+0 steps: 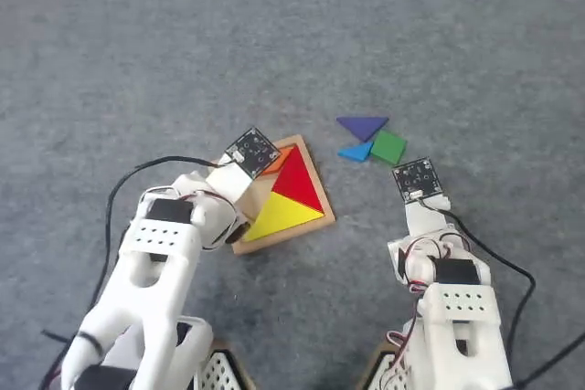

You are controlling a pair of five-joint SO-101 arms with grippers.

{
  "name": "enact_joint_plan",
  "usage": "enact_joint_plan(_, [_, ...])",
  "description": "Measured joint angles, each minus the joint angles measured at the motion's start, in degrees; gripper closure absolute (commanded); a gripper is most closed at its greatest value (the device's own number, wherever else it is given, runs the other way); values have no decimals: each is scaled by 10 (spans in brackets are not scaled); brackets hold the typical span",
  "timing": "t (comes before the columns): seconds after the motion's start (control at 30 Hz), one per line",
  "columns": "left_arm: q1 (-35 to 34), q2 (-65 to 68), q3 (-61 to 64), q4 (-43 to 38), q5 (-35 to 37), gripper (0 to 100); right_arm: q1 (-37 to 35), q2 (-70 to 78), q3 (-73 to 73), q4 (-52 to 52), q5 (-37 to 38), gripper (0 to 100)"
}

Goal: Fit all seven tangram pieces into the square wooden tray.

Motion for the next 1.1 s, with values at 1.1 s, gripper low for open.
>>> enact_joint_plan(1.1, [41, 328, -239, -94, 75, 765, 0, 0, 0, 0, 0, 954])
